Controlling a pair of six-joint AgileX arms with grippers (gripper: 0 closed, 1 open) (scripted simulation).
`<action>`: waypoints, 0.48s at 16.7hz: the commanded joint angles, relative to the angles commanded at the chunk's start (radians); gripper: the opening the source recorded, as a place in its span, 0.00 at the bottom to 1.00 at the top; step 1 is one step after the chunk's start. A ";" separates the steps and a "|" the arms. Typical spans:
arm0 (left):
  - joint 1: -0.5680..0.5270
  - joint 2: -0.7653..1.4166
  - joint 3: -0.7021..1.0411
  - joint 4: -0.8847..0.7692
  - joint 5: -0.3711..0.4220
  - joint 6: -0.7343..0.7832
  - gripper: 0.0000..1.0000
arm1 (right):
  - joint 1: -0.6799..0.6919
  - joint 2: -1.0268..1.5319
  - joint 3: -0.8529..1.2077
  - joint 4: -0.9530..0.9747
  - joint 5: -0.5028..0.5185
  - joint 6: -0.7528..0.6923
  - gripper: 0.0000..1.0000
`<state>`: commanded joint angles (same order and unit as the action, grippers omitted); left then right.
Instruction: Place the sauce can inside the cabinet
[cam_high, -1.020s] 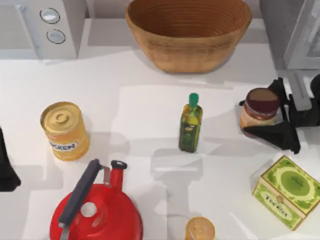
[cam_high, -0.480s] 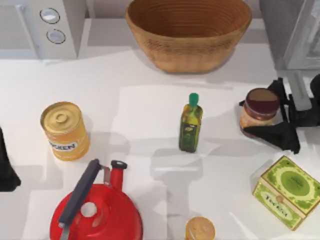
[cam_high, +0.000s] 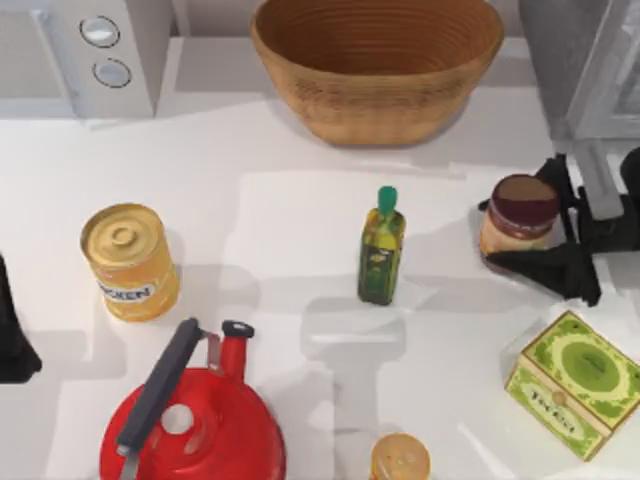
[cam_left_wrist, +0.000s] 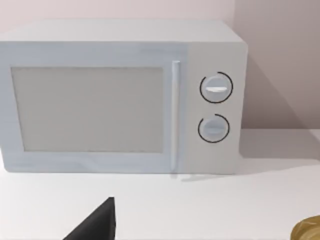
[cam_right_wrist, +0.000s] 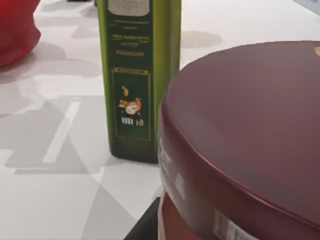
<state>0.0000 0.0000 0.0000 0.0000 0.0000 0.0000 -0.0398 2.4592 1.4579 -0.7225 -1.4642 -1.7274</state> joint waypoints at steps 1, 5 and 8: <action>0.000 0.000 0.000 0.000 0.000 0.000 1.00 | 0.000 -0.008 0.006 -0.015 0.000 -0.003 0.00; 0.000 0.000 0.000 0.000 0.000 0.000 1.00 | -0.001 -0.055 0.033 -0.100 -0.001 -0.012 0.00; 0.000 0.000 0.000 0.000 0.000 0.000 1.00 | 0.000 -0.089 0.052 -0.165 -0.003 -0.017 0.00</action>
<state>0.0000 0.0000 0.0000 0.0000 0.0000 0.0000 -0.0400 2.3704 1.5096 -0.8877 -1.4670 -1.7439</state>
